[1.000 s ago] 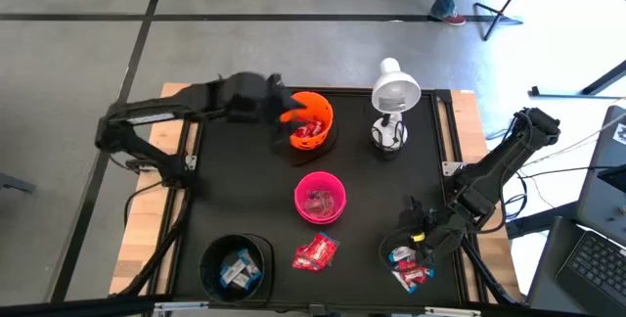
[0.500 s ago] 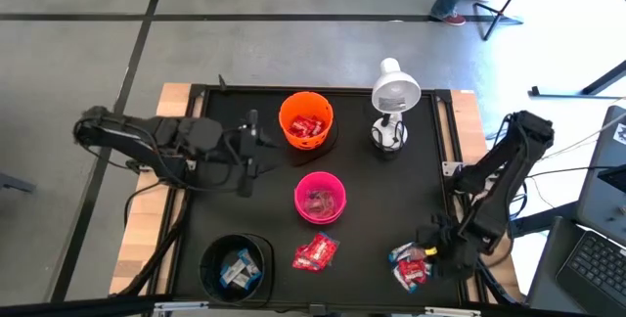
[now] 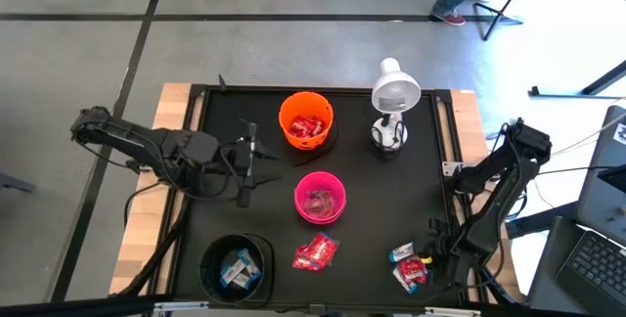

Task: Sort candy
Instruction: Put the orange gummy into the pink bucket

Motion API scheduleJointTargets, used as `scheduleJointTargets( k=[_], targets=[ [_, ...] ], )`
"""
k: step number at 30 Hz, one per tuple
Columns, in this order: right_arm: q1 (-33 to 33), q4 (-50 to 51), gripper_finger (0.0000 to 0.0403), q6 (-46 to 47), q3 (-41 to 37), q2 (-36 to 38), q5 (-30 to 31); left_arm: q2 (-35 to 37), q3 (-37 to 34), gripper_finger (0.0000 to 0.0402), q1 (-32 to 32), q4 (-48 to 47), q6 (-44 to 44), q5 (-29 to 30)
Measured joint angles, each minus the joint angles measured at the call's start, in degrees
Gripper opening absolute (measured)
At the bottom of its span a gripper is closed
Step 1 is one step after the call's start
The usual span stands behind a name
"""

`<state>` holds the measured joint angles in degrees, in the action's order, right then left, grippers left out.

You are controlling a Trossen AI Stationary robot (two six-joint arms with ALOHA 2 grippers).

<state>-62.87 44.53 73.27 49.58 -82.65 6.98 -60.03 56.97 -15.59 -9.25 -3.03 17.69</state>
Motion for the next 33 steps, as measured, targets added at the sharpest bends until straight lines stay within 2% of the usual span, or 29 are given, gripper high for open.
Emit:
scheduleJointTargets(
  k=[9, 12, 18, 27, 33],
  targets=[
    [-0.1, 0.1, 0.0125, 3.3, -1.2, -1.2, 1.0, 0.0, 0.0, 0.0186, 0.0, 1.8, -0.3, 0.1],
    [-0.1, 0.2, 0.0097, 4.1, -1.3, -1.2, 1.0, 0.0, 0.0, 0.0186, 0.0, 1.7, -0.3, 0.1],
    [-0.1, 0.1, 0.0009, 4.3, -1.2, -1.1, 0.9, 0.0, 0.0, 0.0186, 0.0, 1.7, -0.4, 0.1],
    [-0.1, 0.2, 0.0004, 4.5, -1.2, -0.5, 0.9, 0.0, 0.0, 0.0186, 0.0, 1.7, -0.3, 0.1],
    [-0.1, 0.1, 0.0002, 4.5, -1.1, 2.2, 5.9, 0.0, 0.0, 0.0186, 0.0, 2.0, -0.3, 0.1]
  ],
)
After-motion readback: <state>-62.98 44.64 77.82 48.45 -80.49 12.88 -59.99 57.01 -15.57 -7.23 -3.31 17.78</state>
